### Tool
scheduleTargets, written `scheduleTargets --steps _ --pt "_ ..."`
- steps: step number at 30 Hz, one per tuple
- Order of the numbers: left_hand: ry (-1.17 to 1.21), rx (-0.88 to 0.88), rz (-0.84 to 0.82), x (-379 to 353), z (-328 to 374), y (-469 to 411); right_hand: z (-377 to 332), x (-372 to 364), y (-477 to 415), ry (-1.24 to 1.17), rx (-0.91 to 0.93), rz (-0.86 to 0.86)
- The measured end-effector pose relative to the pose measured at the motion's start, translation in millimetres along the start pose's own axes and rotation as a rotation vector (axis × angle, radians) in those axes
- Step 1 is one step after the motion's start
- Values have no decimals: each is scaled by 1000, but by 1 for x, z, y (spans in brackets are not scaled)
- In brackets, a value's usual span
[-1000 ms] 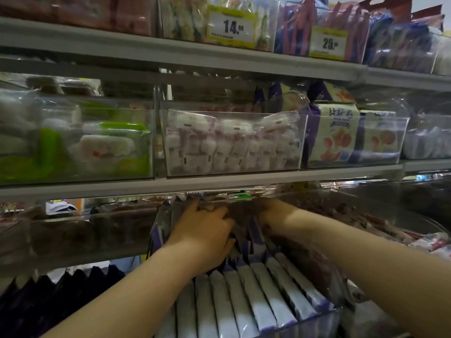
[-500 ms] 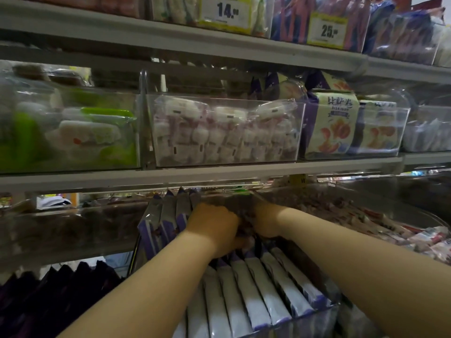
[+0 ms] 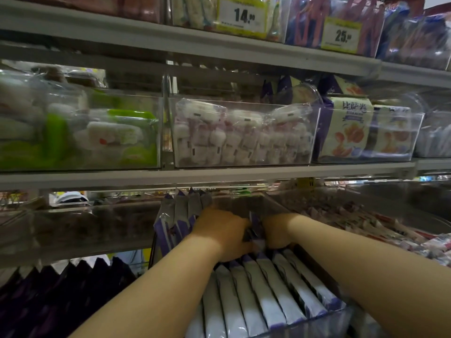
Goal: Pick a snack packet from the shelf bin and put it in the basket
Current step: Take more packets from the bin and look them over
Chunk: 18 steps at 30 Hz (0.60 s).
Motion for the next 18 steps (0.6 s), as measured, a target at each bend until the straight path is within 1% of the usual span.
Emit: scheduleTargets --steps 2,4,7,10,15,18 --pt "-11 -5 18 1 3 2 -3 5 0 48 40 77" --pt "-12 8 -3 0 2 1 -3 8 1 64 35 168" --pt "-13 27 -33 -2 1 -1 2 16 5 6 -18 362" --pt "-24 25 -17 -2 2 0 8 41 16 -35 -46 548" --pt "-122 17 -5 -1 5 6 6 65 46 45 -8 624" --pt "-142 13 24 6 10 13 9 77 93 23 50 834"
Point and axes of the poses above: each hand's wrist, its own y-axis away from the middle knuckle, its own x-axis out of the back of the hand, z = x × y, the point moved 10 cm from there along -y, towards the middle knuckle, and after that the axes turned 9 degrees about x, right-handed, at the moved point
